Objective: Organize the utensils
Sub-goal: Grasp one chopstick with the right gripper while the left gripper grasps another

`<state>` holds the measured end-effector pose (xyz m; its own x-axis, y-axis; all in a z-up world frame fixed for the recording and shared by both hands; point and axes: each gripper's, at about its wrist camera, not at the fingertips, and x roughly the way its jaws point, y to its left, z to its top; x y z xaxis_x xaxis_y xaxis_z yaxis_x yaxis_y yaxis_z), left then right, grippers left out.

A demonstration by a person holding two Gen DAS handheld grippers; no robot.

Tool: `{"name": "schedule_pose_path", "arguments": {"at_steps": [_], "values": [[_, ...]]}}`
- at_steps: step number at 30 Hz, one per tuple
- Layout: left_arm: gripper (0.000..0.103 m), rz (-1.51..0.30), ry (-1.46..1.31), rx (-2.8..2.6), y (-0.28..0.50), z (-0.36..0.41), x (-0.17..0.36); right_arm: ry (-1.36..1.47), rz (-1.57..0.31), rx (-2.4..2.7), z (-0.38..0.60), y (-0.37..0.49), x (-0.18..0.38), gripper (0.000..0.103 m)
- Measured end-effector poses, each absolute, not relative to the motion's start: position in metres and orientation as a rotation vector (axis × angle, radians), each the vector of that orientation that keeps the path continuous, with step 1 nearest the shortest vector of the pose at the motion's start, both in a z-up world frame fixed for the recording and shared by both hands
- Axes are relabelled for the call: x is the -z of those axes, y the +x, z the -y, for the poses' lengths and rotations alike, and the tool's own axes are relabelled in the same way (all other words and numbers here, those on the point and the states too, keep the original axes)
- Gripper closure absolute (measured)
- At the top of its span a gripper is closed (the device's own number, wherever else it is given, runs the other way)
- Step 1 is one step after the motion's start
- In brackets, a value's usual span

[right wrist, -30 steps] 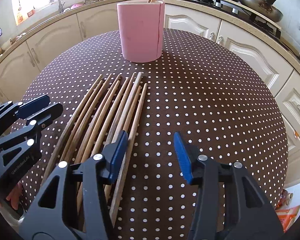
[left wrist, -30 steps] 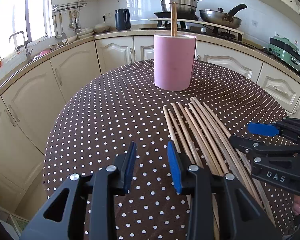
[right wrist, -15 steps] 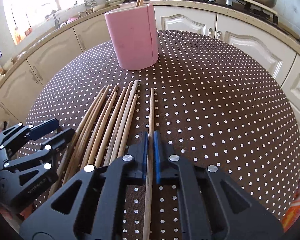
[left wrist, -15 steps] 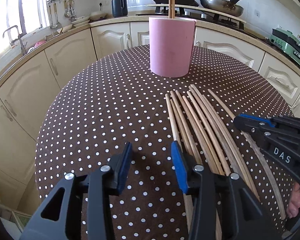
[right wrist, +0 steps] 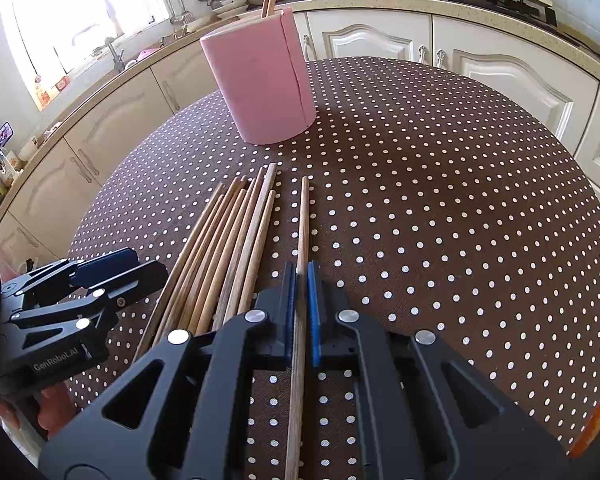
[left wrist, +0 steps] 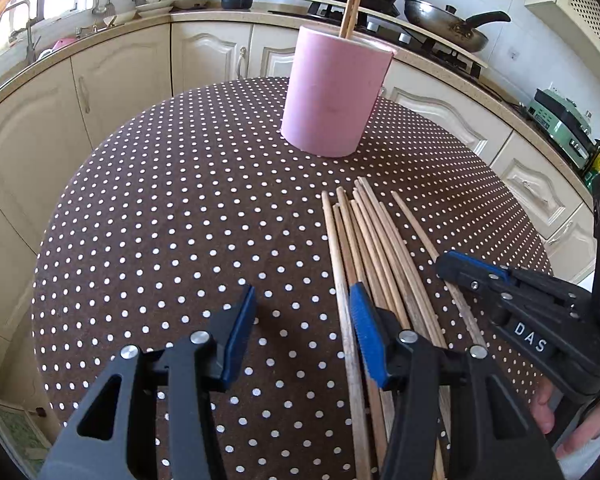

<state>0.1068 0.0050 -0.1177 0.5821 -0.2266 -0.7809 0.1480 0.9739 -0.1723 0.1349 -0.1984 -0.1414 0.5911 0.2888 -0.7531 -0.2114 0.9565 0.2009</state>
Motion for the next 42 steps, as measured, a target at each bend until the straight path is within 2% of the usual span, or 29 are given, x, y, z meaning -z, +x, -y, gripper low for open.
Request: {"name": "schedule_pose_path", "arguments": {"at_steps": [11,24,34,38,41,42], "values": [[0.054,-0.916,0.099,0.035,0.117,0.023,0.12,0.102,-0.893,-0.294,0.2,0.133,0.141,0.096],[0.054,-0.99,-0.135,0.165,0.132,-0.002,0.116,0.121,-0.894,-0.303,0.2,0.133,0.14,0.096],[0.051,-0.974,0.075,0.046,0.144,0.038,0.121,0.118,-0.894,-0.305,0.2,0.132,0.139,0.096],[0.051,-0.983,0.055,0.043,0.155,0.037,0.12,0.125,-0.895,-0.308,0.201,0.131,0.139,0.096],[0.054,-0.964,0.044,0.027,0.165,0.035,0.12,0.115,-0.894,-0.304,0.199,0.131,0.139,0.096],[0.061,-0.956,0.042,0.015,0.166,0.031,0.119,0.114,-0.894,-0.303,0.199,0.131,0.139,0.096]]}}
